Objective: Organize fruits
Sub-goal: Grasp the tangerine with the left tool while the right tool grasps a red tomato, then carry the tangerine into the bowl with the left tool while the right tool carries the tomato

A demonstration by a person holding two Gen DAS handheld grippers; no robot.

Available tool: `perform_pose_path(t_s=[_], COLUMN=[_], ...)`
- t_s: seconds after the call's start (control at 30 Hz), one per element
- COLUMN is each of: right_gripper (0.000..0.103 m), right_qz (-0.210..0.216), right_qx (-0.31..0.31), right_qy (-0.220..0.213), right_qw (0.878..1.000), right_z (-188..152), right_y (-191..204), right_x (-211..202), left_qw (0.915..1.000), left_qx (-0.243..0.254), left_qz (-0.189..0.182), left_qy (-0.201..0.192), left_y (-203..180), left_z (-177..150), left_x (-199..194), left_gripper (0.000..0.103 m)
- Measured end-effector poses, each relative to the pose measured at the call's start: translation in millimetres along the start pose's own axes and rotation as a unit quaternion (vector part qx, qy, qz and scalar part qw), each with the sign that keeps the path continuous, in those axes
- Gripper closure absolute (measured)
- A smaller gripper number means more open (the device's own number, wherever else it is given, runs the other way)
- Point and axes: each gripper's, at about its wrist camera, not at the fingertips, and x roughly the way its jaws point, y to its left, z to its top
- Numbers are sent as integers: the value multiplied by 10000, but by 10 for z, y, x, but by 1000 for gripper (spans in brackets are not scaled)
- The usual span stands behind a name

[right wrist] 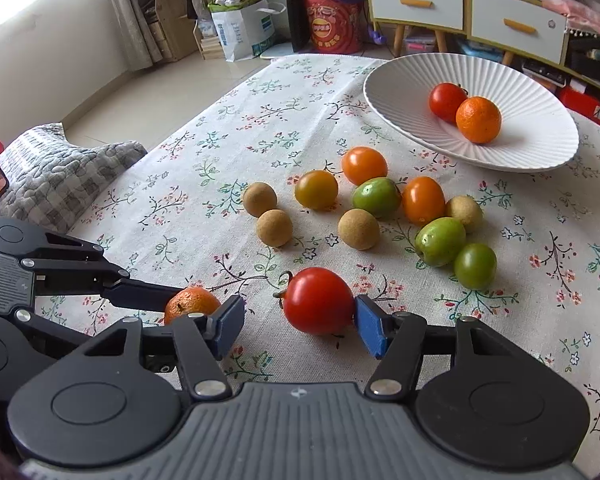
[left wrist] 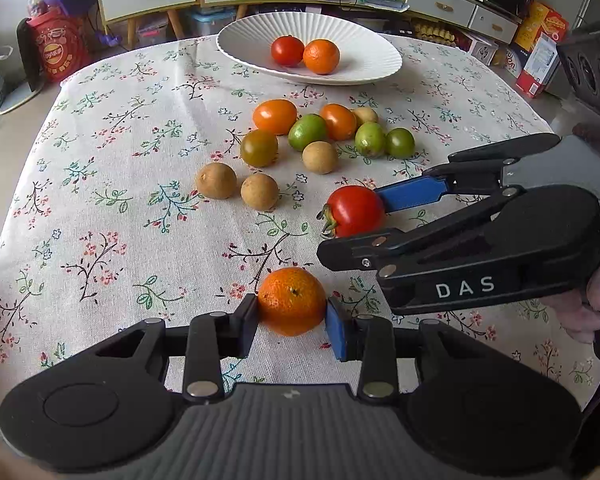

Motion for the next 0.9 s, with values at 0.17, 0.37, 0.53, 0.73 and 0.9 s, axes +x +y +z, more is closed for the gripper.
perform_pose_path(t_s=[0.17,0.37,0.53,0.73,0.9], right_gripper=[57,66,68,68,68], right_qz=[-71,-114,-47,-55,-62], right_qx=[6,81,173,141,194], right_qy=[15,-9,-10,-40,-86], right_qw=[10000,9999,9998,9999,9998], right_z=[2,18,29,49,89], right_y=[-19,-49,-69,-60,-88], right_x=[41,56,53,-7,-89], left_qw=[10000,10000,10000,9999,9997], left_qx=[-5,-6,-23,-62,-101], left_qz=[13,13,25,52,80], left_qy=[-8,-10,-25,-97,-185], left_y=[-2,-1,8,25,36], left_z=[-2,-2,0,19,59], left_x=[8,11,5,-23,-44], left_gripper=[76,76,76,76,76])
